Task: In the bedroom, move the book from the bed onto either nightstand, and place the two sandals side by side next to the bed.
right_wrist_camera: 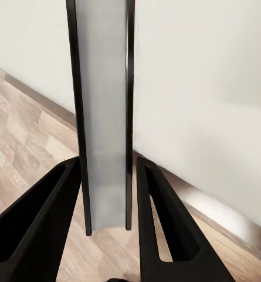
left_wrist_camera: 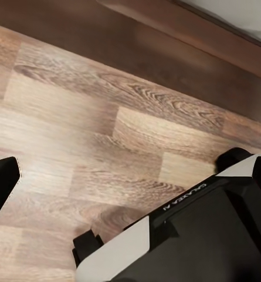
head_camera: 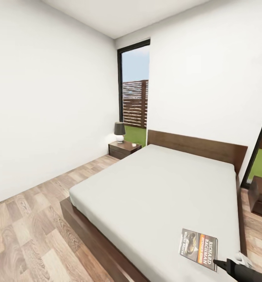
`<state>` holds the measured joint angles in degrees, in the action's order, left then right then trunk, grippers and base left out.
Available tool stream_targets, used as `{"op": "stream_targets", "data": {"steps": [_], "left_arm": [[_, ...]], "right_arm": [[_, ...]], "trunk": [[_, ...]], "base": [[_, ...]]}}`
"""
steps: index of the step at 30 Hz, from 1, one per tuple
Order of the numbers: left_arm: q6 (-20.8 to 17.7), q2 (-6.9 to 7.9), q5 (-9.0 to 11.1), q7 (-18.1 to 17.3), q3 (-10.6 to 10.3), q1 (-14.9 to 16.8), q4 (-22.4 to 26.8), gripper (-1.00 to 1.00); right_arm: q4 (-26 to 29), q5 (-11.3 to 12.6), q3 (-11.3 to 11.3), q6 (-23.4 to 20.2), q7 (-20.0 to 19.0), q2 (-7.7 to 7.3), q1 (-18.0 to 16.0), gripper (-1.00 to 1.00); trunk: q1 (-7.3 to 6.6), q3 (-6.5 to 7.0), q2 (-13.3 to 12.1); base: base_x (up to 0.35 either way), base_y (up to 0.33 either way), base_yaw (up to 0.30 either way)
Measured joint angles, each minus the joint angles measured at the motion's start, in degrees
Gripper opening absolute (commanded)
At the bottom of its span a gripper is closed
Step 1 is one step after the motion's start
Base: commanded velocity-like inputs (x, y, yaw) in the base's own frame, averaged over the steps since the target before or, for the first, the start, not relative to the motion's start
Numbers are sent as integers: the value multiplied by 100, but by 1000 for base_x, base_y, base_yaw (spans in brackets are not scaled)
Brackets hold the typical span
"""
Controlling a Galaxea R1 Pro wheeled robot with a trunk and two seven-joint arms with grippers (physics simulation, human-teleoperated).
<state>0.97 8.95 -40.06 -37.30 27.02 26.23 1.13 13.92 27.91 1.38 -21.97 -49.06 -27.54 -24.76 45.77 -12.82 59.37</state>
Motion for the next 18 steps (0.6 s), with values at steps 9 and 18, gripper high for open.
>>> {"op": "stream_targets", "data": {"steps": [9,18], "left_arm": [[129,-7,51,464,3,-625,-16,100],[677,-36,1190,1993,5,-1302,-12,100]], "right_arm": [[0,0,1,1,2,21,0,-100],[0,-1,0,1,4,28,0,-100]], "trunk": [[0,27,-1],[0,49,-1]], "base": [[0,0,277],[0,0,281]]}}
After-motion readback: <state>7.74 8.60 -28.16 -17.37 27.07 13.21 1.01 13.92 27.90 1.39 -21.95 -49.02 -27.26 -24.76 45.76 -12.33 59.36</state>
